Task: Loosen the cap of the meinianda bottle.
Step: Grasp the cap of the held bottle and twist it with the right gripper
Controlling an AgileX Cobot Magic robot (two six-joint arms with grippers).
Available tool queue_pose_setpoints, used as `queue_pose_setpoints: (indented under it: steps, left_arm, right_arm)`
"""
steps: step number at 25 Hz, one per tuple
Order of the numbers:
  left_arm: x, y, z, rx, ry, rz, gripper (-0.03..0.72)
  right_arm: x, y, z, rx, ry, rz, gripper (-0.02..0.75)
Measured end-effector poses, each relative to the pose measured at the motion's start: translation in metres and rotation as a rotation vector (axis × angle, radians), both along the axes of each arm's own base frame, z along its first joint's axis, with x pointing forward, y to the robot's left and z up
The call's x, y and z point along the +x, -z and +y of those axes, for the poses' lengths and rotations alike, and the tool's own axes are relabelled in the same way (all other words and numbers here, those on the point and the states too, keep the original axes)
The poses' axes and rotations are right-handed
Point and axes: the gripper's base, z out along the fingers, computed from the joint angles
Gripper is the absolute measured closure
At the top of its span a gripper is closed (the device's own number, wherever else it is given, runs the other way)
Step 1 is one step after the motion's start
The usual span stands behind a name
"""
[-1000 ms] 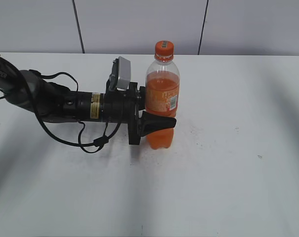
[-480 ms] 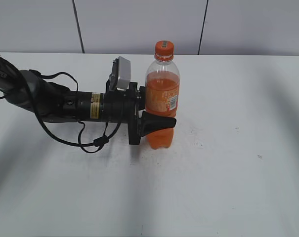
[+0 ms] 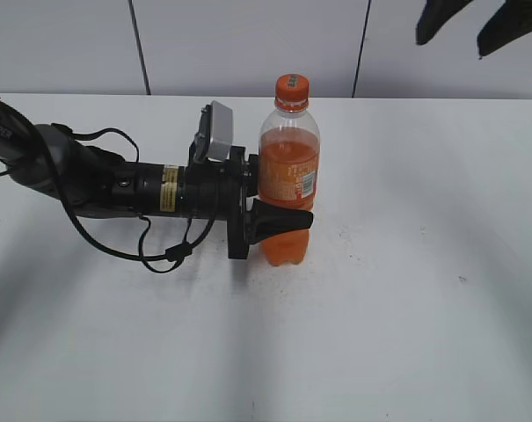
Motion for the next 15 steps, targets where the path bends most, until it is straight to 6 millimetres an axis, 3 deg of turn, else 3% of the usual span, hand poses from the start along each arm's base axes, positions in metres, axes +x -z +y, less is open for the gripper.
queue_pose_setpoints:
  steps: [10, 15]
  left_arm:
    - [-0.001, 0.0, 0.0, 0.004, 0.013, -0.004, 0.279]
    - [-0.002, 0.0, 0.0, 0.006, 0.023, -0.006, 0.279]
  right_arm:
    - [-0.02, 0.011, 0.074, 0.036, -0.096, 0.0, 0.245]
    - [-0.017, 0.017, 0.093, 0.04, -0.087, -0.04, 0.245]
